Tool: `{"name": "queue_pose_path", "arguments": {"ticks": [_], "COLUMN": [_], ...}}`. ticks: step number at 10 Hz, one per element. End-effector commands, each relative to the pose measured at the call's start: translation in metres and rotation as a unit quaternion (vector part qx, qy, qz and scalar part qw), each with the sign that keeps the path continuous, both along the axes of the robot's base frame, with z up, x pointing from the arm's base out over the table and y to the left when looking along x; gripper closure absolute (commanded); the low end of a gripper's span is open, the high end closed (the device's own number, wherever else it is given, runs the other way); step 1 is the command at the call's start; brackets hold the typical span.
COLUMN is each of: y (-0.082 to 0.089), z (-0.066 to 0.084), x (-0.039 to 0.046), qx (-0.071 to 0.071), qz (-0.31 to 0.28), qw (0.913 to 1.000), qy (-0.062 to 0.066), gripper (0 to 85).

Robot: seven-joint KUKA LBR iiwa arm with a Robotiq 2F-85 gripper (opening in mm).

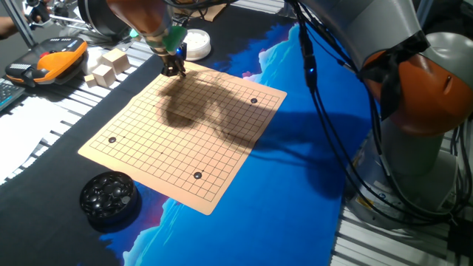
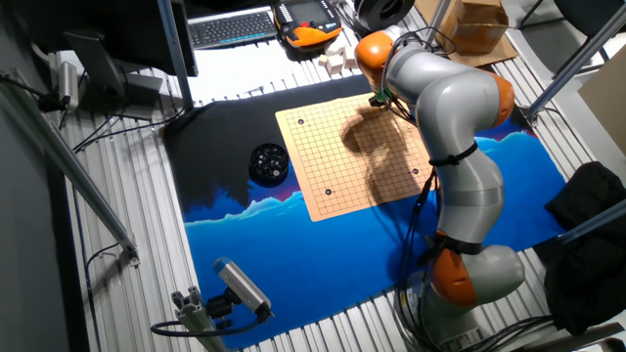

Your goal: Play the first move as black on the 3-4 point in the upper right corner of the Go board

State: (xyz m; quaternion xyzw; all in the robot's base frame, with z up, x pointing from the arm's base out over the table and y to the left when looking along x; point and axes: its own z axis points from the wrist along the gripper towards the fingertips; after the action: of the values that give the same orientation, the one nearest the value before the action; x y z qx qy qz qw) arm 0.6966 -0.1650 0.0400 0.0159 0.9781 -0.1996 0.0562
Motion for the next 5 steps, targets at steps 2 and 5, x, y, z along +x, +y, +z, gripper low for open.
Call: {"name": "queue_pose_path", "arguments": {"ticks": [2, 5], "y": [0.0001, 0.0006], "z": [0.0000, 0.0003], "x": [0.0000, -0.0001], "qx": [0.002, 0.005], "qz": [-0.001, -0.004], "qw": [1.0000, 1.0000], "qy": [-0.001, -0.002], "gripper": [68.0, 68.0]}}
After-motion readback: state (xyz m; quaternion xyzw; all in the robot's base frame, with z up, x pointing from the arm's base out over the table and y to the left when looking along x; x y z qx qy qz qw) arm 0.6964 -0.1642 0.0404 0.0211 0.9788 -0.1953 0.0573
